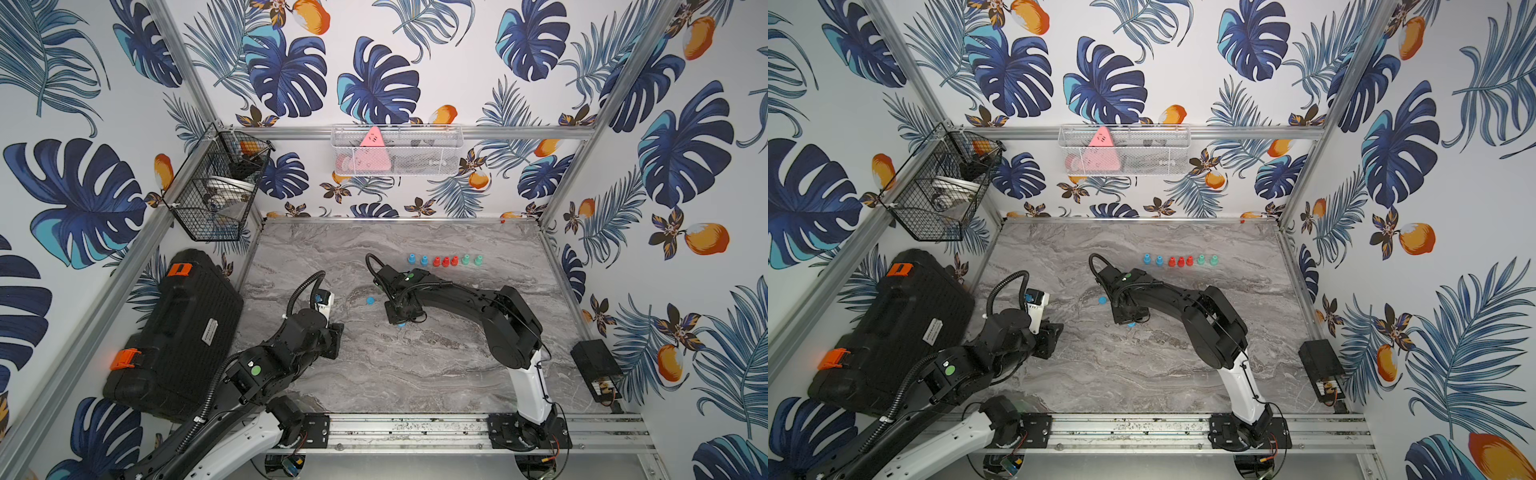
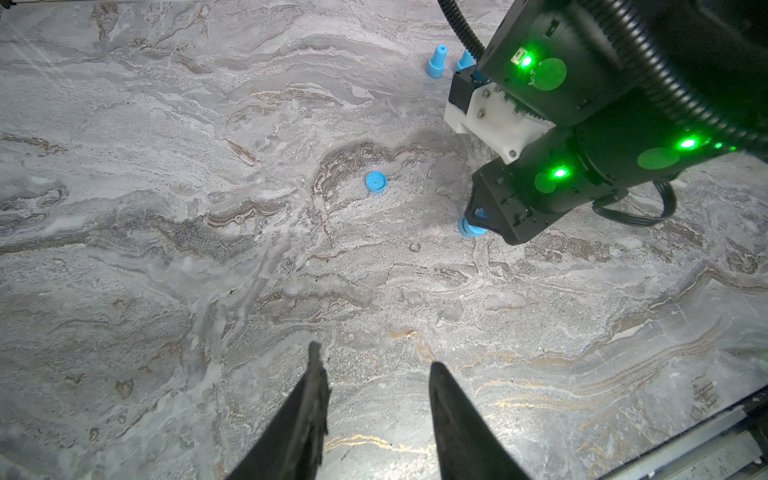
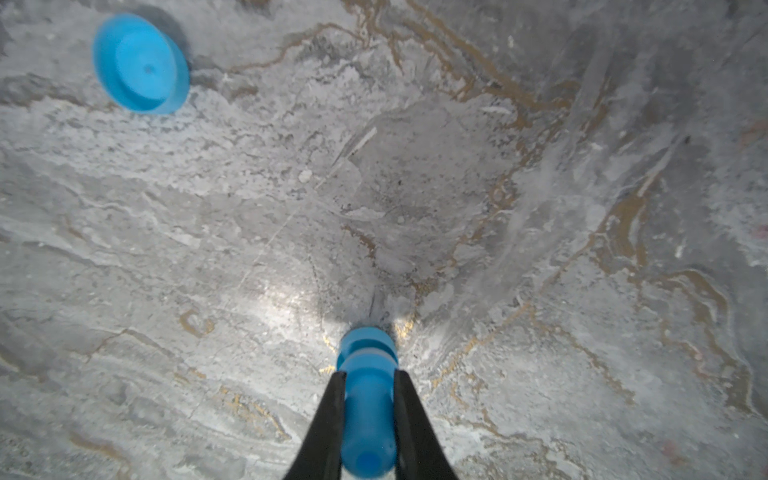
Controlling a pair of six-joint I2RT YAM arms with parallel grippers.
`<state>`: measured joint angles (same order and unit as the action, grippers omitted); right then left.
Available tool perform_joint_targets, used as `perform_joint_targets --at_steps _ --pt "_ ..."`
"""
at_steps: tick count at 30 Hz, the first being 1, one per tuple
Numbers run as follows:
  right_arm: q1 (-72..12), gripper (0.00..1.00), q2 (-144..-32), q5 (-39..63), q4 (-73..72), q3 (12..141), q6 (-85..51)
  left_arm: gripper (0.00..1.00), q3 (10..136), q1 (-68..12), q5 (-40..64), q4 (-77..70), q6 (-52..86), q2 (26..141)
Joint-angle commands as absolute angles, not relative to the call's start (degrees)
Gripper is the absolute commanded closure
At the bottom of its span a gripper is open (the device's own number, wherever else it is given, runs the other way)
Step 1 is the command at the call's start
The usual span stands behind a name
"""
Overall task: Close the stamp cap
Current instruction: Close the cover of the stamp, then move the stamp at the center of the board.
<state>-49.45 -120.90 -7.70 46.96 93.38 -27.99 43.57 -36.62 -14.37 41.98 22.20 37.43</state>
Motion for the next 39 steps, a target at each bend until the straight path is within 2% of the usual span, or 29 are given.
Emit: perform_joint_targets --at_steps 1,25,29,39 --pt "-49.4 0.87 -121.3 -8.3 46.3 93.2 -28.6 0.55 43.8 -36.5 -15.1 41.3 21.5 37.4" --pt "-48.3 0.88 -122.4 -9.9 45.2 91.8 -28.1 0.55 44.0 -36.5 -15.2 41.4 21.6 37.5" --pt "-43.8 0.88 -122.0 -10.5 44.3 90.9 -27.0 0.55 44.0 -36.5 -15.2 41.3 21.6 37.4" --pt "-26.4 0.88 -123.9 -10.7 44.6 94.6 -22.1 0.55 44.0 -36.5 -15.0 41.4 21.7 38.6"
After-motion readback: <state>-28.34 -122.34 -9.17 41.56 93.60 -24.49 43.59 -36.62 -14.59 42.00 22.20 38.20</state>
